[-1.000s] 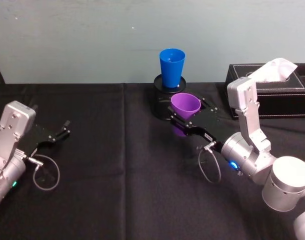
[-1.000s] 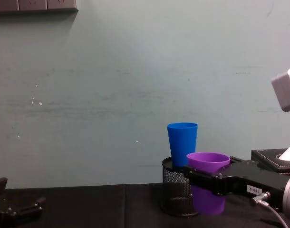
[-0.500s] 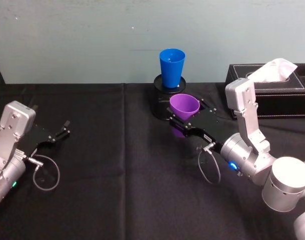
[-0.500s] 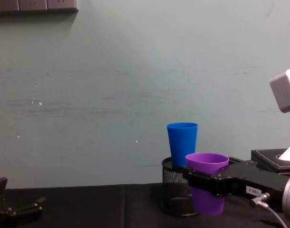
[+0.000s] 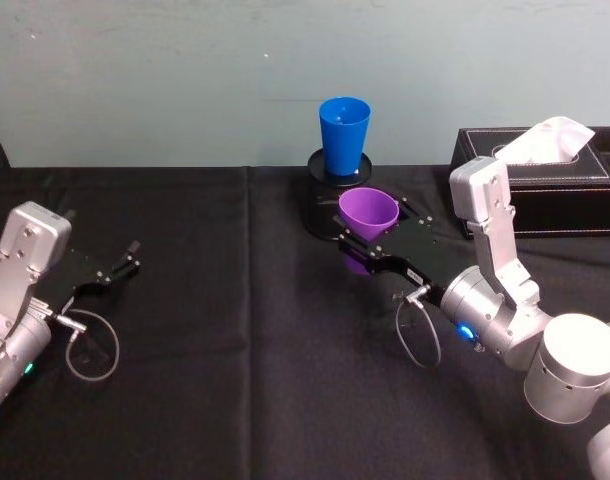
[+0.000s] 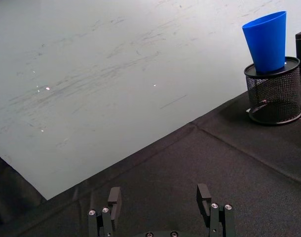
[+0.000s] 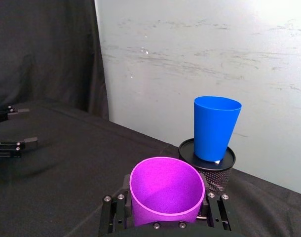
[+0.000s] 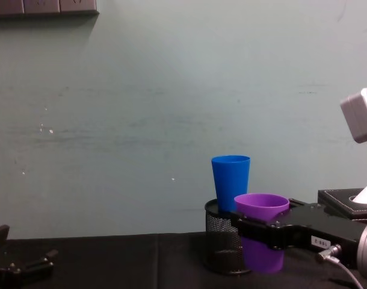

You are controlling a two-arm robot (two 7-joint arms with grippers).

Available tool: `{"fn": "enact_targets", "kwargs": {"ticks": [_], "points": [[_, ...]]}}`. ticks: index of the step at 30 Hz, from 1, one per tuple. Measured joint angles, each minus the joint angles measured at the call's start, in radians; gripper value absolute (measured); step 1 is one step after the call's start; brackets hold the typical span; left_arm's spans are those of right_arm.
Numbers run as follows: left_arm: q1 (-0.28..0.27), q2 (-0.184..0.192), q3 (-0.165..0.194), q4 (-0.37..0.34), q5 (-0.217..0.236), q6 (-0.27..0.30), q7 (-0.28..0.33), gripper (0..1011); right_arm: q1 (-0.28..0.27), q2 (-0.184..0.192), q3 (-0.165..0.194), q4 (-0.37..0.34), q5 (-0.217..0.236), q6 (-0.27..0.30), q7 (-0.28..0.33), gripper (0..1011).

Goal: Pick up one cup with a gripper and tap it against the other cup.

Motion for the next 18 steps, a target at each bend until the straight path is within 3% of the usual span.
{"fn": "enact_targets", "kwargs": {"ticks": [18], "points": [[0.0,0.0,0.0,0.0,0.0,0.0,0.0,1000,0.0,0.0,-0.001,0.0,-0.001,0.0,0.0,749]]}}
